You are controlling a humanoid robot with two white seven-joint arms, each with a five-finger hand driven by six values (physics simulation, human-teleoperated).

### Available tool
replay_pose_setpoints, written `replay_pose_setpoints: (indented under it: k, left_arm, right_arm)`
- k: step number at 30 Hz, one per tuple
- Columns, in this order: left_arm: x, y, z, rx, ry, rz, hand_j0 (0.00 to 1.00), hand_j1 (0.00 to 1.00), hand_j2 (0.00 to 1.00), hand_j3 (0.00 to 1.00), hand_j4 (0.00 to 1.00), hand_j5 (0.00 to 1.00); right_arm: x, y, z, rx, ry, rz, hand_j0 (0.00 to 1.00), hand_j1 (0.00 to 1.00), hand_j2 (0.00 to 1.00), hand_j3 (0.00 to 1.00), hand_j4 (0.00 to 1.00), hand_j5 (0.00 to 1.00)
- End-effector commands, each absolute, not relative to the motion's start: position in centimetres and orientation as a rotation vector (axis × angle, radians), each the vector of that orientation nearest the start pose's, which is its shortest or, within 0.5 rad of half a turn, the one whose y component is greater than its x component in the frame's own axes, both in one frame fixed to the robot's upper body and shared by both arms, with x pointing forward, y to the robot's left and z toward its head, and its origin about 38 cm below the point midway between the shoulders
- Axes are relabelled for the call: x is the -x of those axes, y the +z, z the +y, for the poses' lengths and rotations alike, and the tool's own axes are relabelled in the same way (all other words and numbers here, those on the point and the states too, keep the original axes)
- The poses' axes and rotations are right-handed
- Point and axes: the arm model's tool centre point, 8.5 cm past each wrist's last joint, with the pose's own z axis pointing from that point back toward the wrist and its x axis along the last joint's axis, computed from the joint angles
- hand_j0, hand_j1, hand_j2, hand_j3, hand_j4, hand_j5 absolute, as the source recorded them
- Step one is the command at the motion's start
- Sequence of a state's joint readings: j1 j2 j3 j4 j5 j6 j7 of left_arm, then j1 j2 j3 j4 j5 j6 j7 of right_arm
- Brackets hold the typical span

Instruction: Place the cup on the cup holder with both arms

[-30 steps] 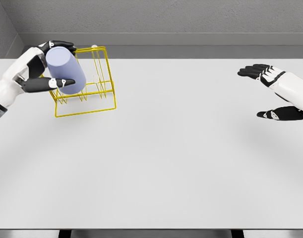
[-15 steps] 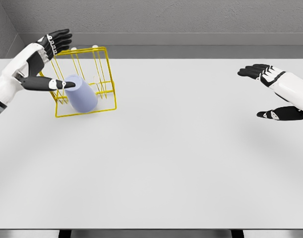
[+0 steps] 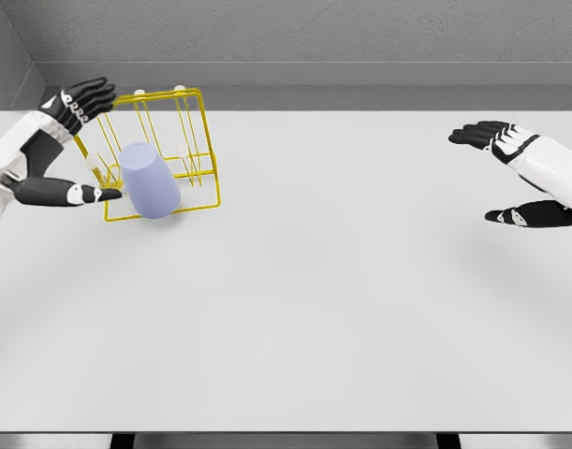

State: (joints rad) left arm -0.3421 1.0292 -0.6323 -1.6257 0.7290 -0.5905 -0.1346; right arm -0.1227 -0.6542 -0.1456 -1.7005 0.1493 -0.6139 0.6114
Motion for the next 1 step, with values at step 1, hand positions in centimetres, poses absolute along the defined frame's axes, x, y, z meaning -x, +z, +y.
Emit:
replay_pose_setpoints:
  k: [1]
  left_arm:
    - [-37.51,23.88,36.32,0.212,-0.808,-1.93,1.0,1.0,1.0,1.0,1.0,1.0]
  right_arm:
    - [-35.55,24.88,-36.49,0.418,1.515,-1.842,1.0,1.0,1.0,1.0,1.0,1.0]
